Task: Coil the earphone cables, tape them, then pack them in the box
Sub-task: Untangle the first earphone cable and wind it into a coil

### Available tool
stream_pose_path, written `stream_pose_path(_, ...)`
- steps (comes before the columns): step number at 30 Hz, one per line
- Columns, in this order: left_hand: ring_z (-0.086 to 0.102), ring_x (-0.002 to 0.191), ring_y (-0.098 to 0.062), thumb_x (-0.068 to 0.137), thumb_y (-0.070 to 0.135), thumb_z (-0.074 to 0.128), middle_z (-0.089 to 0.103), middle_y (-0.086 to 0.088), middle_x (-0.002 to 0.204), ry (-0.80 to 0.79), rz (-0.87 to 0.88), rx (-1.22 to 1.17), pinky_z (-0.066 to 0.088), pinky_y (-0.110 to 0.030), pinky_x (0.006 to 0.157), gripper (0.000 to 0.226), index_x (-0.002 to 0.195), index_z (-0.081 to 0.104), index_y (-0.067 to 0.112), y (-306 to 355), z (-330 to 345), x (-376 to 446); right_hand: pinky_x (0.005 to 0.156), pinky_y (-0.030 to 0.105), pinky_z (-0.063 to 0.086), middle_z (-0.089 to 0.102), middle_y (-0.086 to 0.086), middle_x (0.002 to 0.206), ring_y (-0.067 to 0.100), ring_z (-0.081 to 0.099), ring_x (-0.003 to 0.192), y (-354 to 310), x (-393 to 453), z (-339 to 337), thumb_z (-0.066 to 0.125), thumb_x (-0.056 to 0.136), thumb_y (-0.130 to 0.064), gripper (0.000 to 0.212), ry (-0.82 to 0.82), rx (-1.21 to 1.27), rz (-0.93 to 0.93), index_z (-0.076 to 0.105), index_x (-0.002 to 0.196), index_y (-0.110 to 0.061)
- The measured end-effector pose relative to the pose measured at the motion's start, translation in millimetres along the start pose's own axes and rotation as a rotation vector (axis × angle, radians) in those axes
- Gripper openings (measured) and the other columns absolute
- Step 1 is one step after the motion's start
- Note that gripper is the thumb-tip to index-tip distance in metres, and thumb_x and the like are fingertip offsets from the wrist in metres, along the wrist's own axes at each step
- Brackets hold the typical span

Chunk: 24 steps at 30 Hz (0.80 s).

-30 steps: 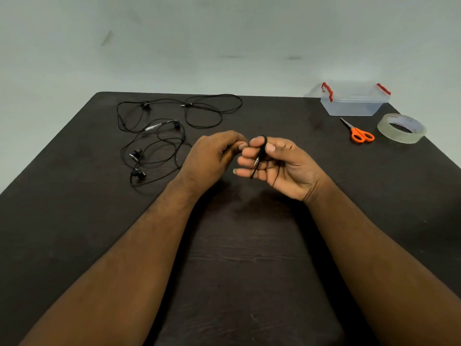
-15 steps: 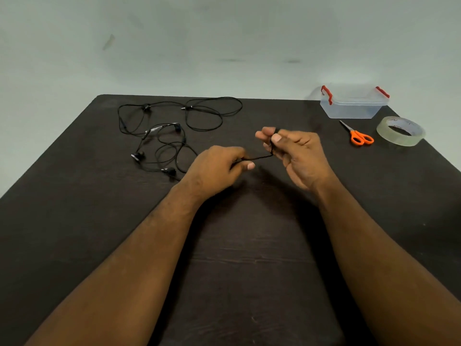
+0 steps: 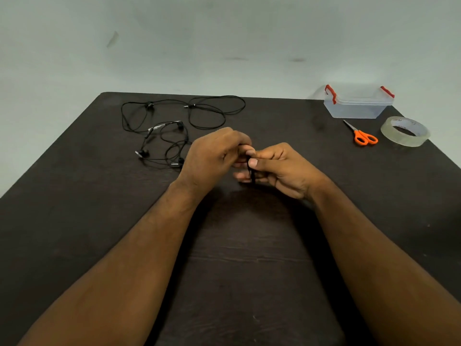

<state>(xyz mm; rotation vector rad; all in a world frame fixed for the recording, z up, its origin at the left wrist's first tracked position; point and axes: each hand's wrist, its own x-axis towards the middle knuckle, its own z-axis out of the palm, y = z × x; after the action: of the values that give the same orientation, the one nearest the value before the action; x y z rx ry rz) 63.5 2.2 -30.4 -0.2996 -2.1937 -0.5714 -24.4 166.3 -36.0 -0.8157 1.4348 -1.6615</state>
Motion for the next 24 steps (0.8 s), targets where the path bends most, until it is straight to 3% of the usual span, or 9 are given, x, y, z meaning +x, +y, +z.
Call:
stream_pose_path(3, 0.06, 0.072, -0.003, 0.088, 0.009, 0.064, 0.067, 0.011, 0.077, -0.043, -0.22, -0.363, 0.048, -0.02, 0.066, 0.01, 0.083, 0.07, 0.015, 1, 1, 1, 0.082, 0.046, 0.057, 0.072, 0.02, 0.101, 0.036, 0.069, 0.098, -2, -3, 2, 0.065, 0.082, -0.014, 0.023, -0.058, 0.072, 0.017, 0.074, 0.102, -0.005)
stream_pose_path(6, 0.059, 0.067, -0.005, 0.089, 0.017, 0.064, 0.067, 0.007, 0.073, -0.176, -0.508, -0.808, 0.046, -0.018, 0.061, 0.016, 0.077, 0.072, 0.025, 1, 1, 0, 0.083, 0.051, 0.055, 0.072, 0.021, 0.099, 0.036, 0.069, 0.098, 0, -7, 5, 0.066, 0.084, -0.014, 0.028, -0.183, 0.194, 0.02, 0.07, 0.108, -0.001)
stream_pose_path(9, 0.058, 0.061, 0.002, 0.088, 0.009, 0.059, 0.067, 0.011, 0.068, -0.23, -0.565, -0.913, 0.046, -0.013, 0.056, 0.026, 0.074, 0.073, 0.027, 5, 4, -4, 0.083, 0.05, 0.055, 0.072, 0.017, 0.104, 0.033, 0.069, 0.098, -1, -8, 10, 0.068, 0.083, -0.018, 0.03, -0.236, 0.373, -0.054, 0.07, 0.109, -0.004)
stream_pose_path(10, 0.058, 0.059, 0.003, 0.086, 0.004, 0.058, 0.067, 0.012, 0.065, -0.236, -0.565, -0.893, 0.047, -0.013, 0.053, 0.03, 0.073, 0.072, 0.026, 7, 5, -4, 0.082, 0.048, 0.056, 0.072, 0.015, 0.106, 0.032, 0.069, 0.099, -2, -7, 11, 0.069, 0.082, -0.019, 0.031, -0.225, 0.43, -0.105, 0.071, 0.109, -0.006)
stream_pose_path(13, 0.051, 0.047, 0.005, 0.09, 0.002, 0.056, 0.059, 0.011, 0.052, -0.354, -0.447, -0.546, 0.042, -0.018, 0.053, 0.036, 0.069, 0.064, 0.03, 10, 12, -5, 0.086, 0.046, 0.055, 0.072, 0.01, 0.111, 0.029, 0.067, 0.105, -9, -1, 9, 0.062, 0.085, -0.019, 0.027, -0.109, 0.603, -0.289, 0.072, 0.108, -0.01)
stream_pose_path(16, 0.055, 0.057, 0.007, 0.096, 0.018, 0.056, 0.061, 0.018, 0.058, -0.449, -0.331, -0.353, 0.045, -0.017, 0.062, 0.016, 0.093, 0.071, 0.023, 11, 18, -5, 0.093, 0.047, 0.052, 0.07, 0.011, 0.114, 0.031, 0.063, 0.112, -13, 3, -2, 0.053, 0.088, -0.015, 0.027, 0.123, 0.64, -0.413, 0.071, 0.108, -0.009)
stream_pose_path(18, 0.063, 0.07, 0.003, 0.095, 0.026, 0.059, 0.069, 0.019, 0.075, -0.451, -0.319, -0.244, 0.053, -0.027, 0.072, 0.018, 0.103, 0.071, 0.016, 11, 18, -5, 0.095, 0.049, 0.051, 0.07, 0.014, 0.114, 0.034, 0.062, 0.114, -12, 2, -12, 0.055, 0.088, -0.012, 0.026, 0.235, 0.48, -0.404, 0.067, 0.11, -0.005)
stream_pose_path(20, 0.064, 0.07, -0.012, 0.09, 0.037, 0.06, 0.07, 0.007, 0.075, -0.459, -0.313, -0.095, 0.053, -0.039, 0.068, 0.022, 0.094, 0.072, 0.018, 7, 15, -6, 0.094, 0.049, 0.052, 0.071, 0.014, 0.11, 0.033, 0.063, 0.112, -7, -1, -17, 0.055, 0.089, -0.006, 0.025, 0.285, 0.195, -0.339, 0.064, 0.112, -0.001)
stream_pose_path(24, 0.06, 0.069, -0.014, 0.084, 0.04, 0.069, 0.066, 0.008, 0.073, -0.363, -0.295, 0.036, 0.052, -0.041, 0.064, 0.02, 0.086, 0.072, 0.02, -5, 2, -3, 0.094, 0.048, 0.052, 0.07, 0.01, 0.111, 0.022, 0.066, 0.109, -6, -5, -14, 0.056, 0.092, 0.004, 0.022, 0.297, -0.227, -0.195, 0.066, 0.11, -0.002)
